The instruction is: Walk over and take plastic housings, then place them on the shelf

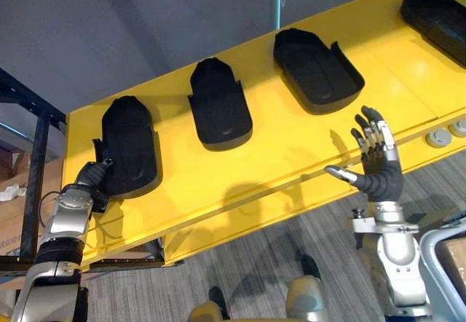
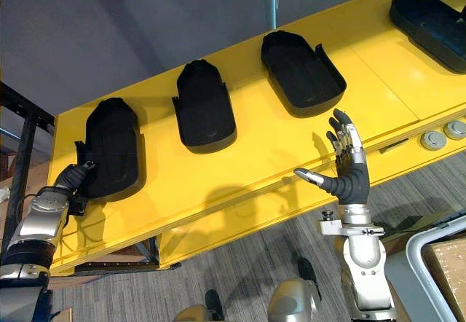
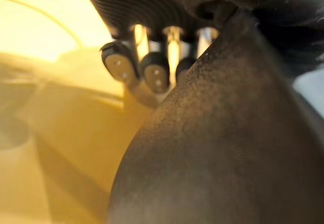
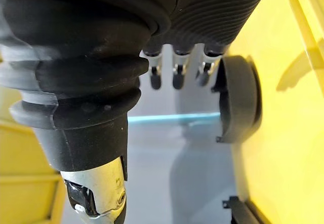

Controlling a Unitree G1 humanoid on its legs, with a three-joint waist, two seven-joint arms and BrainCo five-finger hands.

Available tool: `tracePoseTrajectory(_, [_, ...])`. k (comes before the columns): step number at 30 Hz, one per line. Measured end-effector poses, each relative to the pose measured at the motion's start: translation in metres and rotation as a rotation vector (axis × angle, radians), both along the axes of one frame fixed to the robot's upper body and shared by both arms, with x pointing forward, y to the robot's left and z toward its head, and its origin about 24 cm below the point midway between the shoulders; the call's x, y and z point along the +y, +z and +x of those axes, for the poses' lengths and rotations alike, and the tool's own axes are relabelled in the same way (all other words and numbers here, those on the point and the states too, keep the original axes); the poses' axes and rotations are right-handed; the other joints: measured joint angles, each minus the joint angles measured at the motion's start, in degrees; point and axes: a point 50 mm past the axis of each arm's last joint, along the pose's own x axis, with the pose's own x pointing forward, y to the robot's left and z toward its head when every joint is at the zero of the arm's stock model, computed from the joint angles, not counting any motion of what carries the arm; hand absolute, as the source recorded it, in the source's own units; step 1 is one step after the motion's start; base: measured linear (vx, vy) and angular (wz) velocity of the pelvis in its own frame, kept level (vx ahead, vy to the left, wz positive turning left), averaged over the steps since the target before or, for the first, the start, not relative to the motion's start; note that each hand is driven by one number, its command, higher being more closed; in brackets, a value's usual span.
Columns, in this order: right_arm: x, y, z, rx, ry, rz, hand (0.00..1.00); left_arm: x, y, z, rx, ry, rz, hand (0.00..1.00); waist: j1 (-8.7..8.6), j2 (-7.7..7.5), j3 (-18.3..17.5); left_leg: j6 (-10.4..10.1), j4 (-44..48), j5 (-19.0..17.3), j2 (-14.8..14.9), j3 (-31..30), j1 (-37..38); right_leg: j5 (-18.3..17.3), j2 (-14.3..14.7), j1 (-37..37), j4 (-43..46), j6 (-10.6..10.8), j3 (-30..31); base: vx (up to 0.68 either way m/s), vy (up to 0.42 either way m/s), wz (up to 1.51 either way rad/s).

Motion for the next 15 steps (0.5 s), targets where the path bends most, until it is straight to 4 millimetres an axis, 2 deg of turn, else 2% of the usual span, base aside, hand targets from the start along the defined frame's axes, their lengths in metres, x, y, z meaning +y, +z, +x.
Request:
tracePoseTrajectory(11, [-0.0020,0.0041,-0.0006,-0.005,0.024,-0.047,0.00,0.0052,-0.0057,-0.0037,-0.005,0.043,-0.015,1.00,-0.86,1.28,0.71,0.14,0.11,-0.09,-0.12,0.78,0.00,-0.23,-0.05,-0.82,0.73,0.27,0.63,0.00,0.001,-0.03])
tracePoseTrajectory(12, [-0.0020,0.0053,-0.0010,-0.007,0.031,-0.055,0.00,0.0055,-0.0059,-0.0040,-0.006,0.046,-0.014,0.00,-0.92,1.36,0.76,0.14,0.12,-0.09,-0.13,0.78,0.00,-0.31,-0.06,-0.87,0.86,0.29,0.64,0.00,0.000,0.00])
tracePoseTrajectory(15, [-0.0050,0.0085,-0.0019,-0.019,0.020,-0.062,0.00,0.0065,-0.0065,-0.0047,-0.011,0.062,-0.017,0.00,-1.20,1.72,1.09,0.14,0.18,-0.09,-0.16,0.79,0.01,-0.42,-0.08,-0.94,1.07,0.32,0.66,0.00,0.000,0.00])
